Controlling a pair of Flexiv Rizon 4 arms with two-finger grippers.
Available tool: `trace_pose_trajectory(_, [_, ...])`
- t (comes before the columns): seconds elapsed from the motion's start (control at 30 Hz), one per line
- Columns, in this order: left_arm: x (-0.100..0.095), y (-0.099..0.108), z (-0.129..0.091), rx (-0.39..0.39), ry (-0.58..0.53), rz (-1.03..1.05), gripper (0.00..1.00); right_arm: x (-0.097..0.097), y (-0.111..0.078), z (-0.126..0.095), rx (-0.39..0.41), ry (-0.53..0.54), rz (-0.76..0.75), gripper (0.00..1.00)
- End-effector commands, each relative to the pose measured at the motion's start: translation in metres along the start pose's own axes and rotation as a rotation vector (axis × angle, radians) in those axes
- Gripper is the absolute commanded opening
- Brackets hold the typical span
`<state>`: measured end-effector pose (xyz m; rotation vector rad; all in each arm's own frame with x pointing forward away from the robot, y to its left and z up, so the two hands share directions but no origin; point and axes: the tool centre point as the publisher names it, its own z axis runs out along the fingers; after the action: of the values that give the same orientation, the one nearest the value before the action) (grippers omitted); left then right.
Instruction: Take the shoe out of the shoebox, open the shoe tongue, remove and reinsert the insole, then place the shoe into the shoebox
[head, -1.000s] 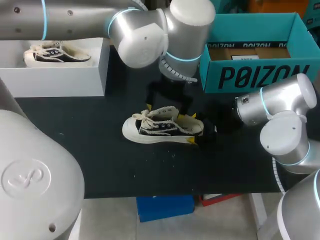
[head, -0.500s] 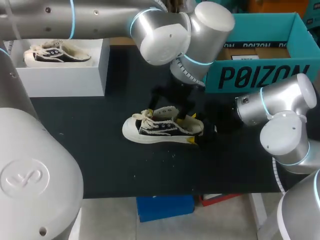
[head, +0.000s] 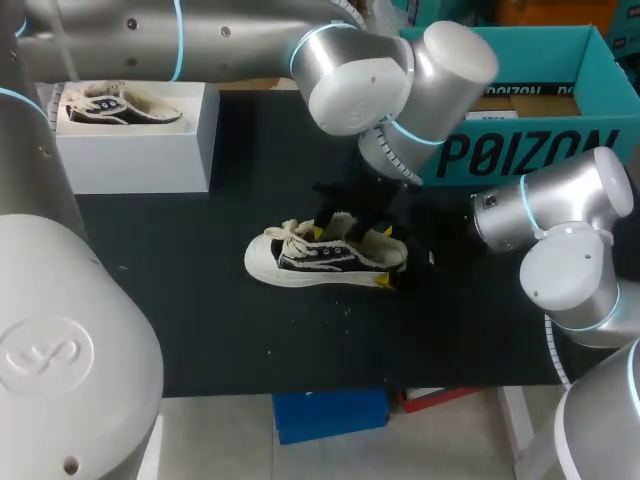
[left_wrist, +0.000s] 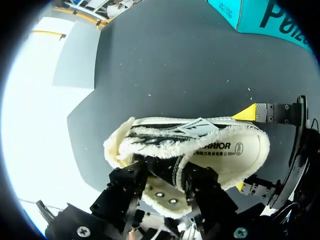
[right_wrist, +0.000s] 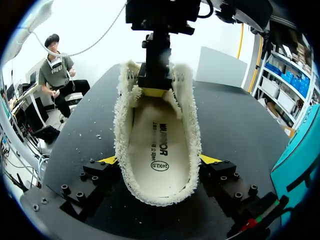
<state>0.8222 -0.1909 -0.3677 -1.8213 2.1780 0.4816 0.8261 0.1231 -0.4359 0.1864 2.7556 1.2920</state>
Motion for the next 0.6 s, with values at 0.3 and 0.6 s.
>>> trace_pose_trajectory(0.3, [-0.003, 0.006, -0.007, 0.045, -0.009, -0.024, 0.0, 0.001, -0.004, 0.005, 0.001, -0.002, 0.001, 0.0])
trace_pose_trajectory(0.6, [-0.019, 0.007, -0.03, 0.121, 0.036, -0.069, 0.0, 0.001, -0.004, 0.005, 0.001, -0.002, 0.001, 0.0])
